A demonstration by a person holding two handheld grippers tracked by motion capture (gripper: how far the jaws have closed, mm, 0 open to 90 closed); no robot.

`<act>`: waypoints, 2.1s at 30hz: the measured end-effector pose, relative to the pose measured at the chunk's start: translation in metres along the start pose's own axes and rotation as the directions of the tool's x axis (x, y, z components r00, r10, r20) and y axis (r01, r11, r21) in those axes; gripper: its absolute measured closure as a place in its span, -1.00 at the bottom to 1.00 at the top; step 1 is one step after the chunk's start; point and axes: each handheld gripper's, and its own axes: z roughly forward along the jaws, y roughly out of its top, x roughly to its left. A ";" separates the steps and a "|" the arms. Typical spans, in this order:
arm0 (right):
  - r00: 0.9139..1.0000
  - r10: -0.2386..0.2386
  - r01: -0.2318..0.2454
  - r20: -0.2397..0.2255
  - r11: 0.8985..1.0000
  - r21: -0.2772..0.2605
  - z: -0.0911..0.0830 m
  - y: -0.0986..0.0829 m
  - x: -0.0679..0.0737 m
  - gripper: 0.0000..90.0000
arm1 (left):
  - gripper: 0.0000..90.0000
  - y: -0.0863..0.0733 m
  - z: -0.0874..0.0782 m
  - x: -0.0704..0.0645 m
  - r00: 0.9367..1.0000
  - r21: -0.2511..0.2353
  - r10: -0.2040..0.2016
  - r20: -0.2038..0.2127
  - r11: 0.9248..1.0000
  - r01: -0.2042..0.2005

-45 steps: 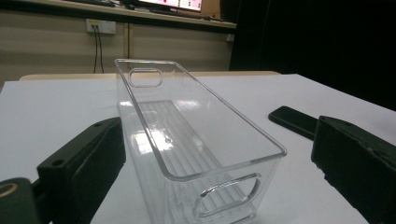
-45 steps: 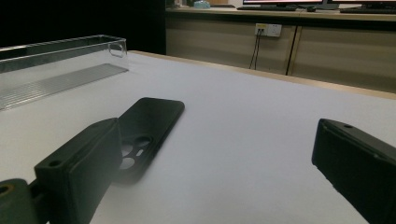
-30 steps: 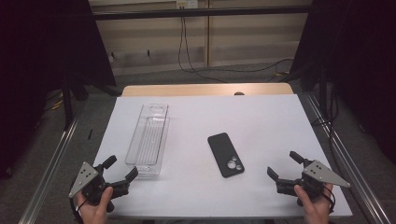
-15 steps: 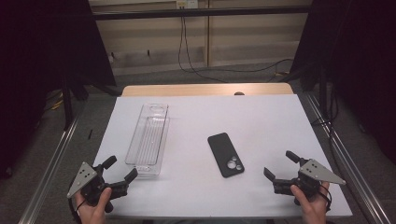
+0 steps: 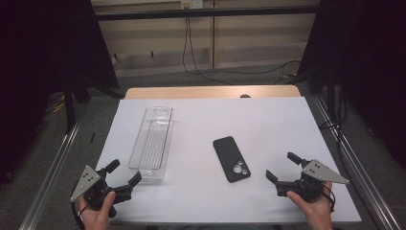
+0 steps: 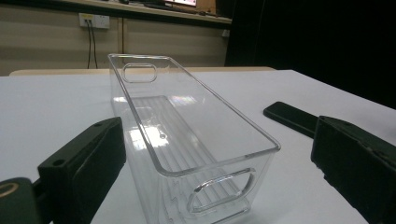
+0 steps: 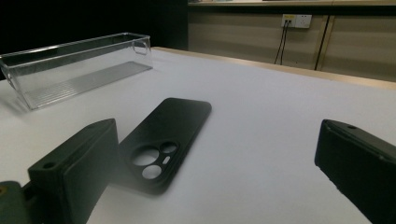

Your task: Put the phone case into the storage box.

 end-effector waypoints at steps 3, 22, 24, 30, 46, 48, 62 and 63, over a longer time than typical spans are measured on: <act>1.000 -0.010 0.010 -0.012 1.000 0.010 0.002 0.006 0.000 -1.00 | -0.93 0.000 0.001 -0.001 1.000 -0.003 0.003 -0.007 1.000 -0.003; 0.997 -0.048 0.047 -0.067 0.999 -0.013 0.027 0.020 0.006 -0.93 | -0.93 0.001 0.000 -0.001 1.000 0.000 0.011 0.001 1.000 -0.011; 0.996 -0.052 0.052 -0.069 0.999 -0.011 0.028 0.021 0.007 -0.93 | -0.93 0.002 0.000 -0.002 1.000 0.000 0.011 0.001 1.000 -0.011; 0.994 -0.041 0.038 -0.102 0.999 -0.027 0.040 0.022 0.013 -0.91 | -0.93 0.002 0.001 -0.001 1.000 0.000 0.011 -0.003 1.000 -0.011; 0.985 -0.074 0.073 -0.156 0.997 -0.014 0.071 0.035 0.022 -0.84 | -0.93 0.003 0.007 -0.003 1.000 0.006 0.013 0.013 1.000 -0.013; 0.983 -0.079 0.077 -0.168 0.997 -0.015 0.077 0.036 0.023 -0.80 | -0.93 0.003 0.007 -0.003 1.000 0.006 0.012 0.016 1.000 -0.012; 0.978 -0.086 0.086 -0.191 0.996 -0.006 0.102 0.048 0.017 -0.60 | -0.93 0.003 0.006 -0.003 1.000 0.000 0.006 0.014 1.000 -0.006; 0.978 -0.087 0.088 -0.192 0.996 -0.007 0.103 0.048 0.017 -0.59 | -0.93 0.003 0.006 -0.003 1.000 0.000 0.007 0.014 1.000 -0.007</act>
